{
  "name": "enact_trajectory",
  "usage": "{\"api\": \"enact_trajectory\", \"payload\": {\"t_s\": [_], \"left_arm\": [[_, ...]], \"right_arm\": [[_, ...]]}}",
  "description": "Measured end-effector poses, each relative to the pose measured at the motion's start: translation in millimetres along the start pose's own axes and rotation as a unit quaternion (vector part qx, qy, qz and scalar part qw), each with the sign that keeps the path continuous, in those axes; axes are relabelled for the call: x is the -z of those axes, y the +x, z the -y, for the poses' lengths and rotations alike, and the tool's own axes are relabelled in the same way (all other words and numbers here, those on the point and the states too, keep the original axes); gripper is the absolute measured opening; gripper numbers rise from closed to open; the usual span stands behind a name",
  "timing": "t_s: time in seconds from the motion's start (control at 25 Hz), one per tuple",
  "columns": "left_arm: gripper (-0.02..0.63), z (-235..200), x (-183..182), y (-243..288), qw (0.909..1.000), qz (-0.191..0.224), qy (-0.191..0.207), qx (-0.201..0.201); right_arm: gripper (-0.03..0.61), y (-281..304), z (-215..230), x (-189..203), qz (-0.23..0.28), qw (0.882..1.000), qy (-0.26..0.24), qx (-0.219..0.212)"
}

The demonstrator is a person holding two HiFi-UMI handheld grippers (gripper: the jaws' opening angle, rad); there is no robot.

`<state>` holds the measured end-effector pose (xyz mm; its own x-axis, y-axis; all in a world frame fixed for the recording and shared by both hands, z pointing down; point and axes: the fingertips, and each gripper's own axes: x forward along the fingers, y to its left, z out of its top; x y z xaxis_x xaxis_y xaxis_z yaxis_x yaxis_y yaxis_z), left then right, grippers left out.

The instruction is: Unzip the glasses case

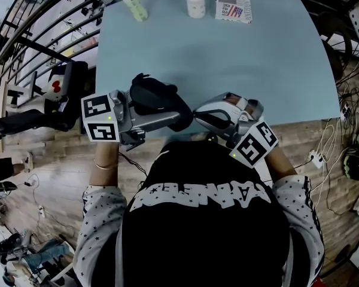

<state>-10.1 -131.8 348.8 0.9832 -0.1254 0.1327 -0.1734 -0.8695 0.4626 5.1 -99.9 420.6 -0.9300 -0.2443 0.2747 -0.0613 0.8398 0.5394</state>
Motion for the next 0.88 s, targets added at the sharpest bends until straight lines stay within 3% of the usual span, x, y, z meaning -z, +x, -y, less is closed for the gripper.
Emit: {"api": "enact_trajectory", "payload": {"t_s": [0.16, 0.4, 0.88], "left_arm": [[0.000, -2, 1, 1, 1.0000, -0.005, 0.002, -0.005], [0.000, -2, 1, 3, 1.0000, -0.007, 0.001, -0.004], [0.000, -2, -3, 14, 0.9999, -0.005, -0.014, 0.000]], "right_arm": [[0.017, -3, 5, -4, 0.025, 0.999, 0.037, 0.002], [0.008, -3, 3, -3, 0.017, 1.000, 0.017, -0.006], [0.006, -15, 12, -1, -0.003, 1.000, 0.006, 0.018]]}}
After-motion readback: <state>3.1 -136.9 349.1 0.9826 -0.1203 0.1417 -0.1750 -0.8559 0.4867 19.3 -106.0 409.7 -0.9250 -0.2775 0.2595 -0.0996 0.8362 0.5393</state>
